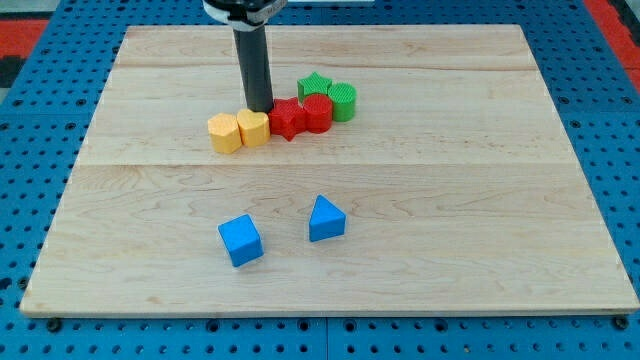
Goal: Move yellow hexagon towards bottom left
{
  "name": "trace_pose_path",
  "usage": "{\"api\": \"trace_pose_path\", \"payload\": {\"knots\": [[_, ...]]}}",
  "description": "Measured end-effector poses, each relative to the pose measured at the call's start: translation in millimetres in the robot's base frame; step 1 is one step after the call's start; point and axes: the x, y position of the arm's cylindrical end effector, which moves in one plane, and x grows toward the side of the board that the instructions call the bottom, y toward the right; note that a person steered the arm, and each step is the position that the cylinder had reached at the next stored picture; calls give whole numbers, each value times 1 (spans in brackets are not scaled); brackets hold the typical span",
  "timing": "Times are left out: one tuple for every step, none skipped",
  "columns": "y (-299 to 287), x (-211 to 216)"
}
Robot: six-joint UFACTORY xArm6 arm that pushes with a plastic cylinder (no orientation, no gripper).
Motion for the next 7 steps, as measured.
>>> {"api": "trace_pose_path", "payload": {"knots": [[-4,11],[-10,14],[-11,15],[-11,15],[-10,15],[-10,15],[-21,37]]}}
